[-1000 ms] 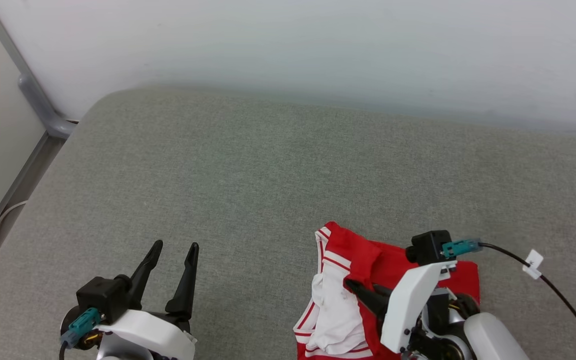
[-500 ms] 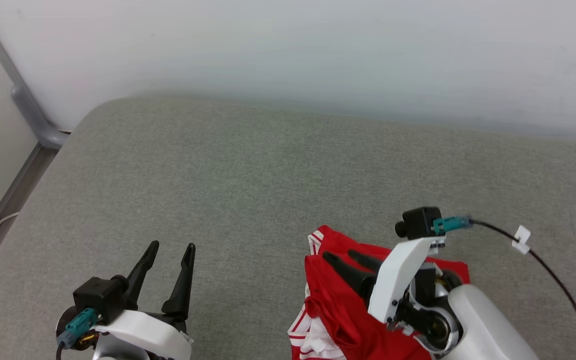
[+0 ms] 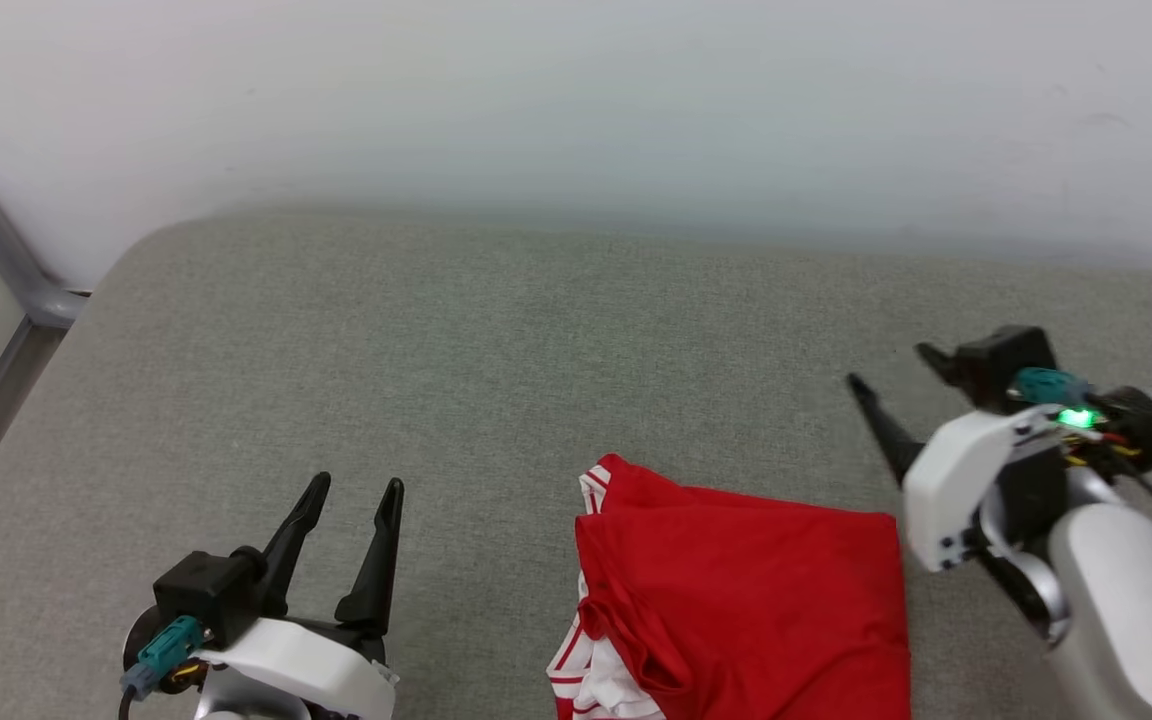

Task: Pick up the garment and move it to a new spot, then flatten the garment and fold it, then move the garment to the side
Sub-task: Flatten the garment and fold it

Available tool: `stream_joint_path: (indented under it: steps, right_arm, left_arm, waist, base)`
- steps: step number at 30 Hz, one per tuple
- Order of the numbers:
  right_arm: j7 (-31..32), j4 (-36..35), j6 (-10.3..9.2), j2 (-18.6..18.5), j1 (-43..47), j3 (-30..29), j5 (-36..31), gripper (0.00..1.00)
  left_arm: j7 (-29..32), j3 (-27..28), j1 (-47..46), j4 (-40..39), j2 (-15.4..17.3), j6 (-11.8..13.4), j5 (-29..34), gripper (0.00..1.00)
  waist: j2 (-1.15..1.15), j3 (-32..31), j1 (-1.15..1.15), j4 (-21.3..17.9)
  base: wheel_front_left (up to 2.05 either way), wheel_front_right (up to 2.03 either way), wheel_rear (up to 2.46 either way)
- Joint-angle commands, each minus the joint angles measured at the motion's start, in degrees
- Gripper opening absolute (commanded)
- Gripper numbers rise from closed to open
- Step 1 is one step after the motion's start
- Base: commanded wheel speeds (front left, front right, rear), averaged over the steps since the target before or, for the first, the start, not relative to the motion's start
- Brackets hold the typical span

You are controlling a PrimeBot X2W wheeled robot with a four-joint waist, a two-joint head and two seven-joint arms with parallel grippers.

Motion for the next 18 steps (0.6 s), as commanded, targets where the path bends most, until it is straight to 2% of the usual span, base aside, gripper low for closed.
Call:
stream_joint_path:
  steps: [1, 7, 11, 16, 18]
  right_arm:
    - [-1.3, -1.0, -0.07, -1.9, 1.4, -0.8, -1.4, 1.0]
    - [-5.9, -5.2, -0.07, -4.8, 5.5, -7.9, -3.2, 1.0]
    - [-9.3, -9.1, -0.07, -5.1, 9.9, -12.4, -5.1, 1.0]
    - [-12.7, -13.2, -0.06, -2.4, 14.4, -17.1, -5.8, 1.0]
    - [-15.0, -15.8, -0.06, 0.2, 17.3, -19.1, -6.1, 1.0]
  left_arm:
    - [-0.2, 0.1, 0.4, -0.4, -0.2, -0.2, 0.4, 1.0]
    - [-0.2, 1.2, 0.8, -1.6, -1.4, -1.2, 1.3, 1.0]
    - [-0.2, 2.0, 1.0, -2.9, -2.3, -2.1, 2.3, 1.0]
    - [-0.2, 2.8, 1.5, -3.9, -3.6, -2.9, 3.6, 1.0]
    - [-0.2, 3.5, 1.8, -4.3, -4.8, -3.8, 4.7, 1.0]
  waist:
    - [0.0, 0.0, 0.0, -0.3]
    - [0.0, -0.1, 0.0, -1.2]
    - [0.0, 0.3, 0.0, -1.5]
    - [0.0, 0.8, 0.0, -1.6]
    - [0.0, 1.2, 0.0, -1.7]
  base:
    - [0.0, 0.0, 0.0]
    - [0.0, 0.0, 0.0]
    - [0.0, 0.0, 0.0]
    - [0.0, 0.0, 0.0]
    - [0.0, 0.0, 0.0]
